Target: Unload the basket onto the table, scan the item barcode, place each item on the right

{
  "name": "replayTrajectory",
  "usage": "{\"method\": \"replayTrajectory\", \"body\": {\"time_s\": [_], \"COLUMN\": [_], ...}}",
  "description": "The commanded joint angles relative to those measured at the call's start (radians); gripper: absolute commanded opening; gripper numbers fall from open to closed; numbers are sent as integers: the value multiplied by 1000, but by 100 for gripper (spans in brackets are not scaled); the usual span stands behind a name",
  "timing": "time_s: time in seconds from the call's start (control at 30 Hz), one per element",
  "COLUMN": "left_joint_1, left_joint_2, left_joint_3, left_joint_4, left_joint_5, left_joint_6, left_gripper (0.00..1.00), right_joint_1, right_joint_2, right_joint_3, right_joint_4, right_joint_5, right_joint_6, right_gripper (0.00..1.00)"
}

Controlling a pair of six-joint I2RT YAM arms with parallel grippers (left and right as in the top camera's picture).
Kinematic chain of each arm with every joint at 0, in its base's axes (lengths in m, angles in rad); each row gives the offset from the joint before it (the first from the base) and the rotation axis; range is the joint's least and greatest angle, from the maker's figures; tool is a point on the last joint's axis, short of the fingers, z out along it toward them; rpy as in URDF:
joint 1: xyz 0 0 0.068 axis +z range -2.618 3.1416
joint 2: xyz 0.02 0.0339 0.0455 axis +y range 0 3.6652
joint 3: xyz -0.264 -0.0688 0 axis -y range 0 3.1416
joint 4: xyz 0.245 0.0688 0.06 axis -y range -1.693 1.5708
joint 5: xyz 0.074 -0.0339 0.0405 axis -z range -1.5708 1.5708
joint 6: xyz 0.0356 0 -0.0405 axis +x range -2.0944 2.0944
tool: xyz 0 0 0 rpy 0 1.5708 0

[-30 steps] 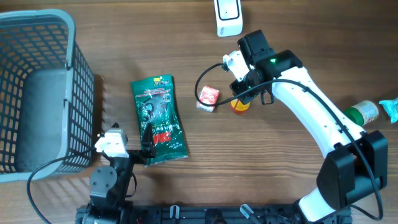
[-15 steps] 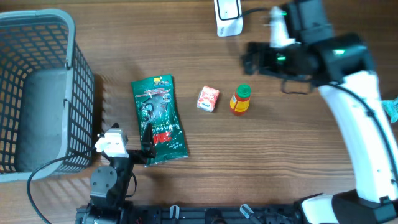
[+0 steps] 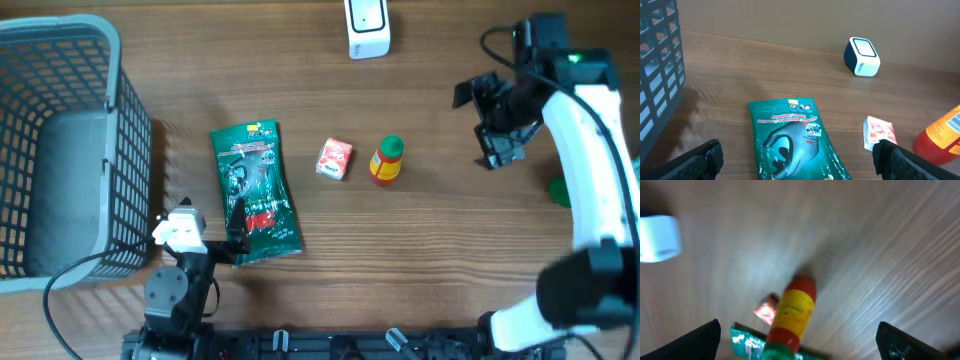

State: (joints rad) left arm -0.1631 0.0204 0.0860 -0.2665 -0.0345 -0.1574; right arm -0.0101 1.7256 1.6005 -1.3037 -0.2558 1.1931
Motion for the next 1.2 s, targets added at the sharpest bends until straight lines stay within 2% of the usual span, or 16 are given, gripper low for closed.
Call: {"method": "replayTrajectory", "body": {"time_s": [0.0,0.2,0.47,0.63,0.93,1.17], "left_joint_1": [3,3,3,3,3,3], "left_joint_2": [-4,-4,-4,-4,-4,-4], "left_joint_3": [-4,-4,-4,-4,-4,-4], "left_joint_4": [2,2,2,2,2,2], "left_joint_5": [8,8,8,8,8,8], "left_joint_6": [19,19,19,19,19,19], "left_gripper": [100,100,100,100,100,100], "right_joint_1": [-47,-42,3,71,146,147], "right_joint_2": [118,312,422,425,426,426], "right_joint_3": [-78,-86,-88,-92,-196,-208], "right_joint_4": [28,43,113,142,259,289], "right_joint_5": [-271,-432,-567,-573,-577,-600], "right_joint_6": [-51,-212,-251,-240,-116,-116], "right_gripper": [100,100,100,100,100,77]}}
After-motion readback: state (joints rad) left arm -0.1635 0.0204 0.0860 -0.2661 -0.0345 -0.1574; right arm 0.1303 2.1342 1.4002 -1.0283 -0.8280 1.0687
